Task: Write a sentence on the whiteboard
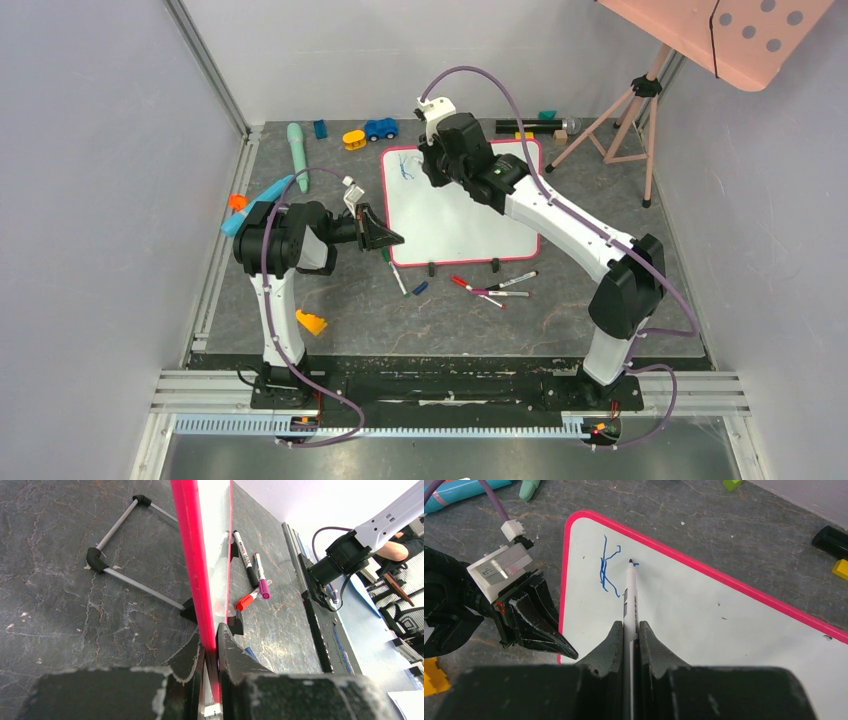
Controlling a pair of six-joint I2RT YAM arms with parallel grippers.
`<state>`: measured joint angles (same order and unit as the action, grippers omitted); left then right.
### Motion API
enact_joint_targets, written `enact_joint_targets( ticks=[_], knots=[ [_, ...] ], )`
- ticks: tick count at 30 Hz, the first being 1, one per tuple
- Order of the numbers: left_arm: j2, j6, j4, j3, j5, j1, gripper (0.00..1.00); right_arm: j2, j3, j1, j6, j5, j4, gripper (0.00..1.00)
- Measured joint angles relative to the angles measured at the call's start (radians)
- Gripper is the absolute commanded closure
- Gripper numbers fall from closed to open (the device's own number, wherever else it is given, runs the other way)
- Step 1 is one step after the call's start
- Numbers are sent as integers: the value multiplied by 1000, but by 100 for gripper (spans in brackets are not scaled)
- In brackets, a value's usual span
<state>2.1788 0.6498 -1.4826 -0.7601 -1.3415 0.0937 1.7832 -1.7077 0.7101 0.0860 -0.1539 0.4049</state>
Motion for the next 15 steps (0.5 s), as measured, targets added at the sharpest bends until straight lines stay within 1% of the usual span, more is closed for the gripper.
enact_joint_targets(
  ticks=[15],
  knots=[
    [0,0,0,0,0,0,98,-36,77,0,1,-1,-3,100]
  ],
)
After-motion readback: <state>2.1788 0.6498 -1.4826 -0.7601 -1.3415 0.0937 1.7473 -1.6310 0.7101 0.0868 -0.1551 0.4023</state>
